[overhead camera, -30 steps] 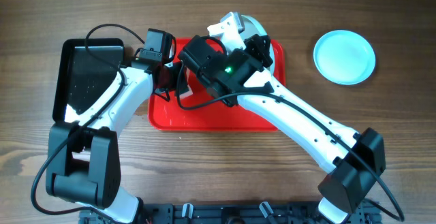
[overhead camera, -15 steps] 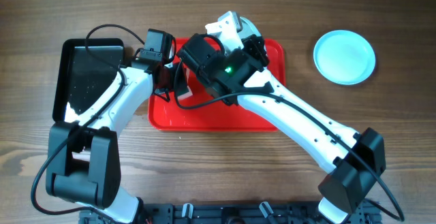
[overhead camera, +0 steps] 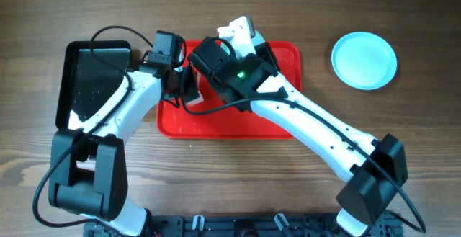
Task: Clean dirty plates on tray and stack at the side
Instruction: 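Lift the last plate with the right gripper and carry it right, then lower the plate onto the plate stack and release it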
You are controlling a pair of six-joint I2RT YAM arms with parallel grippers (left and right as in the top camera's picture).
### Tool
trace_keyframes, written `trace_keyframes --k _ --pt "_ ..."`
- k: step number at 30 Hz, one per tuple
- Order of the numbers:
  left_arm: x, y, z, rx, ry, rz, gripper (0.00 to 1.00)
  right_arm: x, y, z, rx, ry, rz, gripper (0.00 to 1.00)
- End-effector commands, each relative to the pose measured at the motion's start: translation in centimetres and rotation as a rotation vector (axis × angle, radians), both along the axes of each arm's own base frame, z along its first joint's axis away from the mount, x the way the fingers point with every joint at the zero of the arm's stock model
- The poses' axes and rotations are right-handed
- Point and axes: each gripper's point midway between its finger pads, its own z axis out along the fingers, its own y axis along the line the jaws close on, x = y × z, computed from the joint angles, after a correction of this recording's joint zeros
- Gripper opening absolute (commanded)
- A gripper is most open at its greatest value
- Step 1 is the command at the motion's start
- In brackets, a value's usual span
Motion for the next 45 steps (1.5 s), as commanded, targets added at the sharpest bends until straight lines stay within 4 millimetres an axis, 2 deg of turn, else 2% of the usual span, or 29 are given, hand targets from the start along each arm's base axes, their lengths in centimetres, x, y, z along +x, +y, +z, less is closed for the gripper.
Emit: trace_keyframes --k 1,3,4,7,9,10,12,15,17,20,22,25,26,28,31,35,39,41,45 --pt "-0.3 -0.2 -0.5 -0.009 0.016 -0.013 0.04 0.4 -1.8 1.9 -0.101 -0.102 -0.063 0.04" --pt "-0.3 -0.2 -0.4 -0.009 0.015 -0.013 0.04 0.5 -2.2 2.7 -0.16 -0.121 -0.062 0.04" --pt "-0.3 -0.2 -0.4 -0.009 0.014 -0.013 0.04 0.5 -2.2 2.2 -0.133 -0.1 -0.058 0.04" --pt "-0.3 -0.2 -0.4 -0.009 0.016 -0.013 0.04 1.0 -2.3 -1.5 0.107 0.047 -0.089 0.04" --pt "-0.3 -0.2 -0.5 -0.009 0.016 -0.013 0.04 1.7 -4.4 -2.7 0.202 0.102 -0.162 0.04" --pt "-0.3 -0.2 -0.5 -0.009 0.016 -0.013 0.04 1.8 -6.6 -3.1 0.249 0.125 -0.238 0.04" --pt "-0.3 -0.2 -0.4 -0.009 0.014 -0.013 0.04 1.9 -9.7 -3.8 0.353 0.175 -0.338 0.04" --pt "-0.3 -0.2 -0.4 -0.009 0.015 -0.013 0.04 2.6 -12.7 -4.7 0.489 0.23 -0.421 0.04" --pt "-0.3 -0.2 -0.5 -0.009 0.016 -0.013 0.04 3.2 -16.1 -5.5 0.661 0.234 -0.565 0.04" --pt "-0.3 -0.3 -0.4 -0.013 0.017 -0.014 0.04 3.4 -19.4 -6.0 0.82 0.192 -0.743 0.04" --pt "-0.3 -0.3 -0.4 -0.012 0.016 -0.014 0.04 3.0 -20.2 -6.7 0.833 0.185 -0.802 0.04" --pt "-0.4 -0.3 -0.4 -0.012 0.017 -0.014 0.04 1.3 -20.5 -9.8 0.86 0.167 -0.96 0.04" --pt "-0.4 -0.3 -0.5 -0.012 0.018 -0.014 0.04 1.1 -20.5 -11.1 0.873 0.156 -0.992 0.04" --pt "-0.5 -0.2 -0.5 -0.011 0.024 -0.014 0.04 1.0 -20.5 -12.4 0.882 0.146 -1.005 0.04" --pt "-0.5 -0.2 -0.5 -0.011 0.024 -0.014 0.04 2.1 -20.8 -12.3 0.929 0.09 -1.009 0.04" --pt "-0.5 -0.2 -0.5 -0.011 0.023 -0.014 0.04 2.1 -21.8 -12.4 1.051 0.052 -1.14 0.04" --pt "-0.5 -0.2 -0.5 -0.011 0.023 -0.014 0.04 1.5 -24.5 -12.5 1.091 -0.004 -1.274 0.04" --pt "-0.5 -0.2 -0.5 -0.011 0.023 -0.014 0.04 0.9 -25.2 -12.6 1.113 -0.052 -1.377 0.04" --pt "-0.5 -0.2 -0.5 -0.011 0.024 -0.014 0.04 -0.1 -27.9 -12.1 1.015 -0.219 -1.495 0.04"
